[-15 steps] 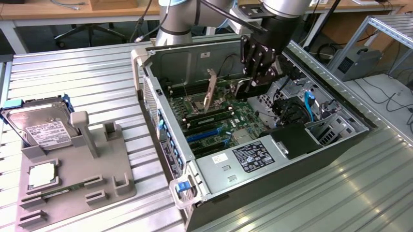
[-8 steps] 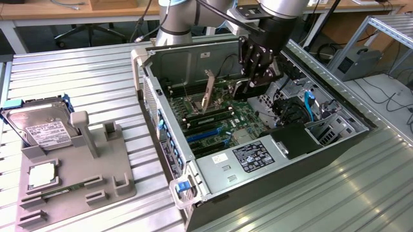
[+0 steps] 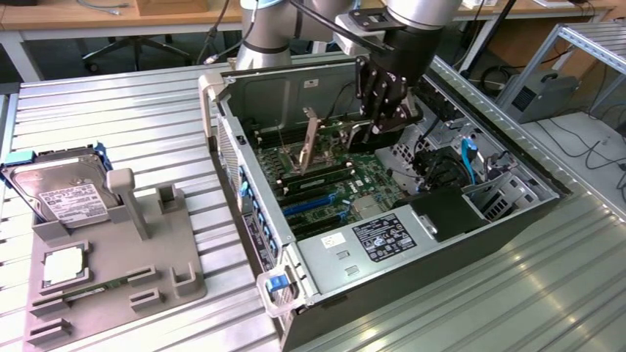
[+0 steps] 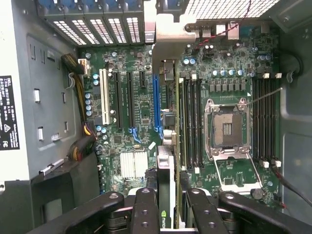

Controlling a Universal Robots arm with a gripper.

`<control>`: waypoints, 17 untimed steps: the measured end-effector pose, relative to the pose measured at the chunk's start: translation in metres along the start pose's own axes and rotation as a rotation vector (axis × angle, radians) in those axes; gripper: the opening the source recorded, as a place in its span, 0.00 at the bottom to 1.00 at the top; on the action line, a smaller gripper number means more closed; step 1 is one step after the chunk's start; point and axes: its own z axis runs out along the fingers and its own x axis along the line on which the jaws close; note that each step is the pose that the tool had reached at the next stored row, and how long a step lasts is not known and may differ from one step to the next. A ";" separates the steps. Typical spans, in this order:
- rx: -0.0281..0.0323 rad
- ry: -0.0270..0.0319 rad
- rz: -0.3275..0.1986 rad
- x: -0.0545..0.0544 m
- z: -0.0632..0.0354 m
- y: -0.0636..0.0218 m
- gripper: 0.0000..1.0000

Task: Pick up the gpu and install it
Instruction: 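Insert the gpu into the slot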

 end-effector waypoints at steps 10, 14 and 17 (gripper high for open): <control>0.0001 0.0001 0.000 0.000 0.0102 0.0041 0.27; 0.0002 -0.0003 0.000 0.000 0.0111 0.0046 0.27; 0.0001 0.0000 0.000 0.001 0.0139 0.0052 0.27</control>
